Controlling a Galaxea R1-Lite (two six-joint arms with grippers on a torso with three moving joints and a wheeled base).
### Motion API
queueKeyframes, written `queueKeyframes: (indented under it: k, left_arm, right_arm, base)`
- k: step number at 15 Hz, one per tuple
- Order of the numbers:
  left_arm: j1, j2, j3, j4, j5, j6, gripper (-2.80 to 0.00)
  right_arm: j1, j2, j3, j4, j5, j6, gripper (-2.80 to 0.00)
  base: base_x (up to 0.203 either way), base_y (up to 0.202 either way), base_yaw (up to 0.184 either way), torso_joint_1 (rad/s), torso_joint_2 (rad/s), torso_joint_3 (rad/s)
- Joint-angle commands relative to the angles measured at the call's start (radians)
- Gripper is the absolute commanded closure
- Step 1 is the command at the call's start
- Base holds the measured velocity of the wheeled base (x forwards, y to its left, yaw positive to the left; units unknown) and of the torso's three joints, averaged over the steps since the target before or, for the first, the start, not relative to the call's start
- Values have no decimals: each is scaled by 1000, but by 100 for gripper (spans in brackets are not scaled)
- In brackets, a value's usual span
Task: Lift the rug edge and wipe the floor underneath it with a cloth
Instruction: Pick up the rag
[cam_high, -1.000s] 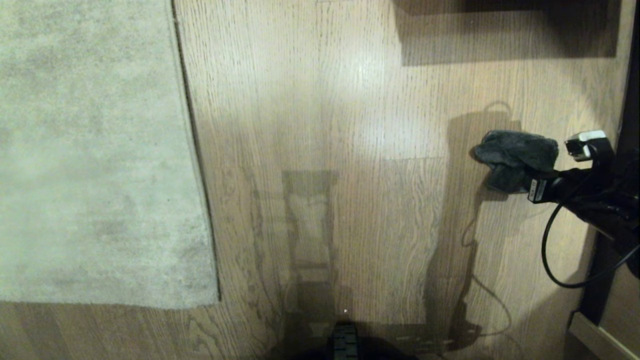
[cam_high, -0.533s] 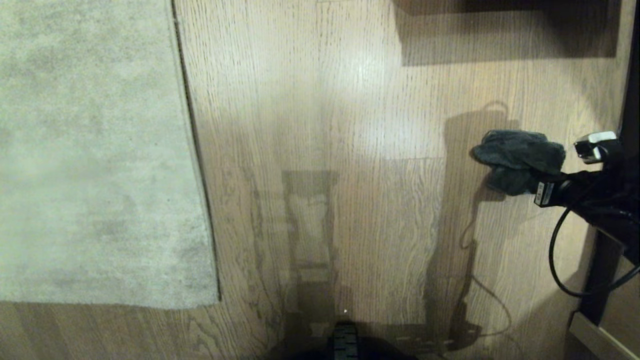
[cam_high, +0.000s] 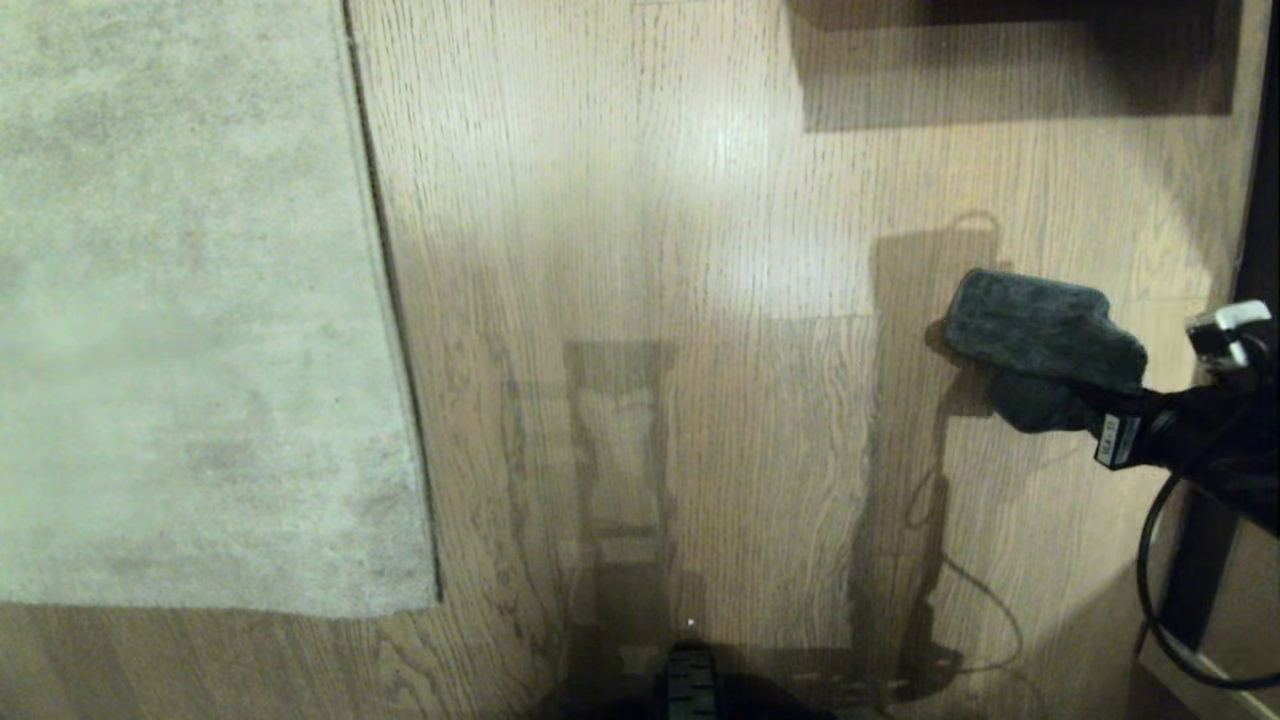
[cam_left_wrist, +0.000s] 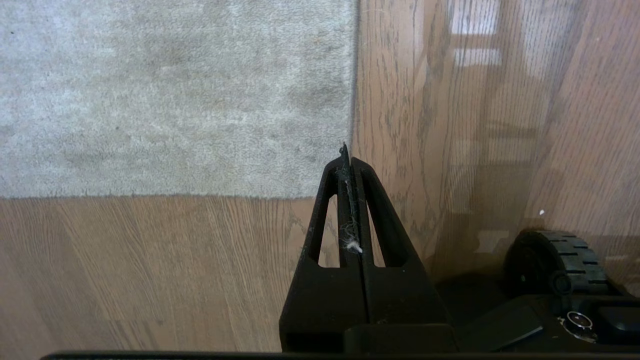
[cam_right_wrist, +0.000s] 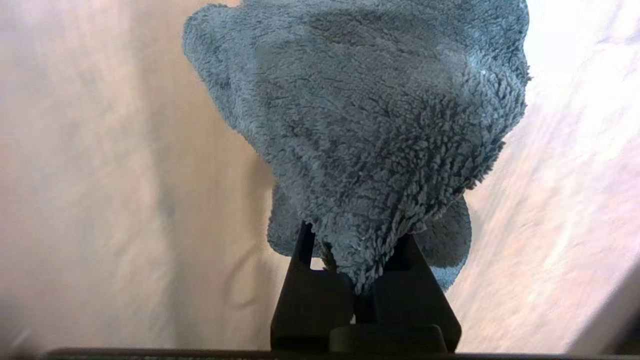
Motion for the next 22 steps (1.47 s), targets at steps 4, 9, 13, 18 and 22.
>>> queueKeyframes:
  k: [4, 9, 13, 18, 22]
  left_arm:
    - [0, 2, 0, 0, 0, 0, 0]
    - [0, 0, 0, -1, 0, 0, 0]
    - [0, 1, 0, 0, 0, 0, 0]
    - [0, 0, 0, 0, 0, 0, 0]
    - [0, 0, 0, 0, 0, 0, 0]
  right_arm:
    - [2, -55, 184, -176, 71, -4, 0]
    - [2, -70, 391, -327, 72, -5, 0]
    - [2, -175, 391, -277, 73, 24, 0]
    - [2, -485, 391, 55, 70, 25, 0]
    - [1, -871, 391, 443, 66, 28, 0]
  base:
    - [0, 0, 0, 0, 0, 0]
    - [0, 0, 0, 0, 0, 0]
    - [0, 0, 0, 0, 0, 0]
    - [0, 0, 0, 0, 0, 0]
    - [0, 0, 0, 0, 0, 0]
